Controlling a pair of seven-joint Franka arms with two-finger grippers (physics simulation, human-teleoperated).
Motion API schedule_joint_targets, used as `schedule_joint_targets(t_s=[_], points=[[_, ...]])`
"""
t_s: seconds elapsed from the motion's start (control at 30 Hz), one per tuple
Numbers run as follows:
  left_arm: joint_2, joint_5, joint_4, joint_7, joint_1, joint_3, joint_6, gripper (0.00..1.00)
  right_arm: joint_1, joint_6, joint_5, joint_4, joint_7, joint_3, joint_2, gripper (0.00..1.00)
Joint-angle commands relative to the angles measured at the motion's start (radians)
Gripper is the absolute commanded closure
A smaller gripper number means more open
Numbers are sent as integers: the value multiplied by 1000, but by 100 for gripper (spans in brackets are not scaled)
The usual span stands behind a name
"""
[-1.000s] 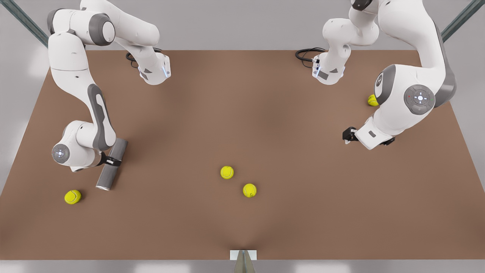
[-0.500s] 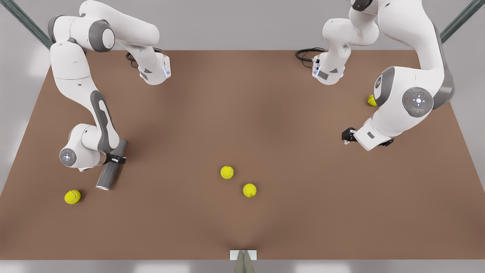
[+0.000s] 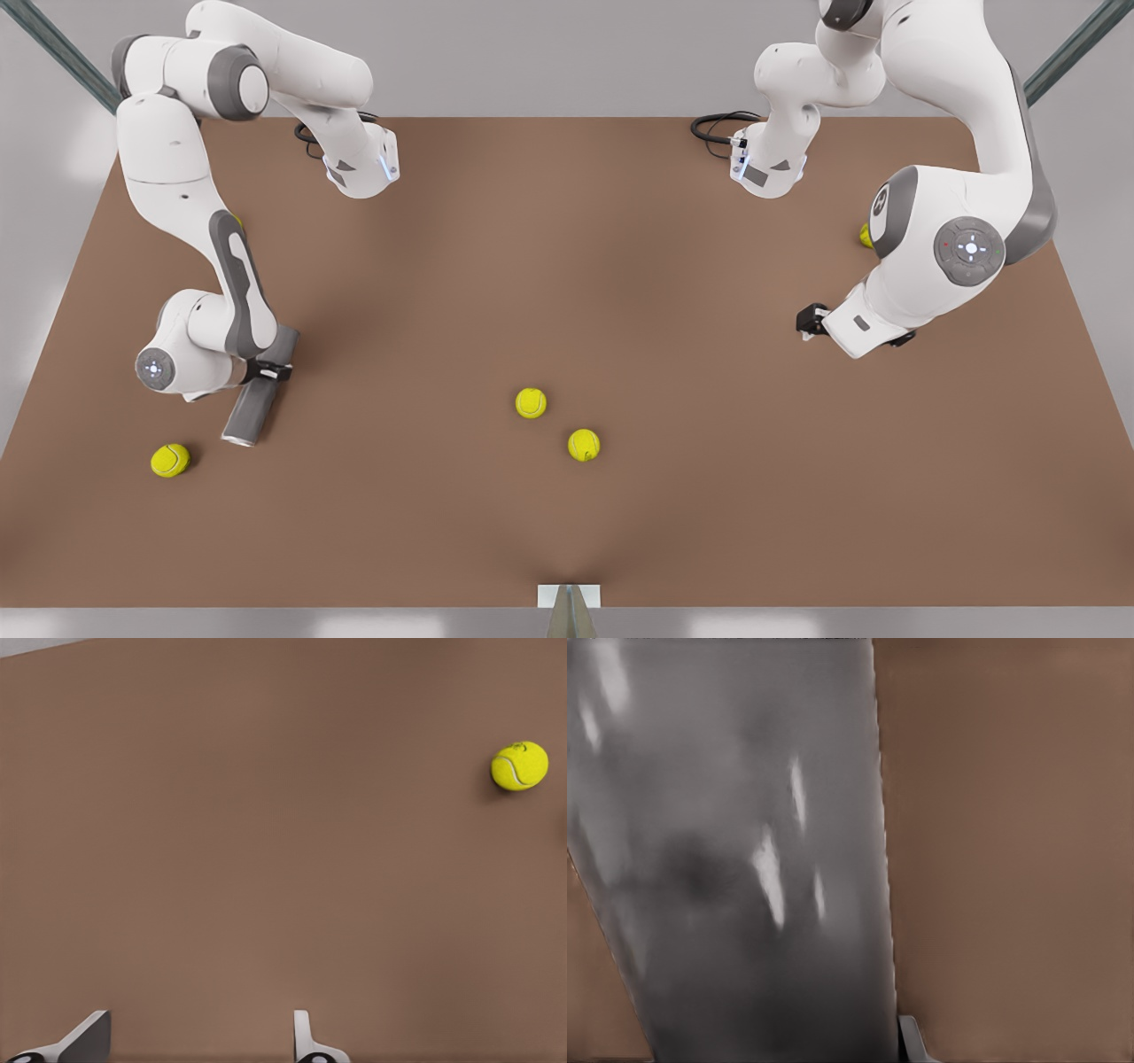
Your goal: Put the tennis tube upright
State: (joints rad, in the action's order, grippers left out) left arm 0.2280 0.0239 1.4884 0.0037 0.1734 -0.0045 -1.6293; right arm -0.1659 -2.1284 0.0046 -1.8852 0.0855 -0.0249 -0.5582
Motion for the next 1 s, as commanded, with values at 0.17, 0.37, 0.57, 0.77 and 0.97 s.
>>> schedule_joint_targets(t_s=[0.17,0.37,0.57,0.77,0.97], points=[[-1,1,0,2,0,0,0,0,417,111,2,227,-69,2,69,33],[1,1,0,2,-2,0,-1,0,776,108,38,420,-70,3,-48,33],[1,1,0,2,-3,0,-1,0,1020,82,31,514,-340,0,-121,33],[13,-1,0,2,-5,0,-15,0,1056,48,15,503,-662,-9,-180,33],[14,1,0,2,-6,0,-15,0,1100,-51,15,499,-667,-13,-258,31]])
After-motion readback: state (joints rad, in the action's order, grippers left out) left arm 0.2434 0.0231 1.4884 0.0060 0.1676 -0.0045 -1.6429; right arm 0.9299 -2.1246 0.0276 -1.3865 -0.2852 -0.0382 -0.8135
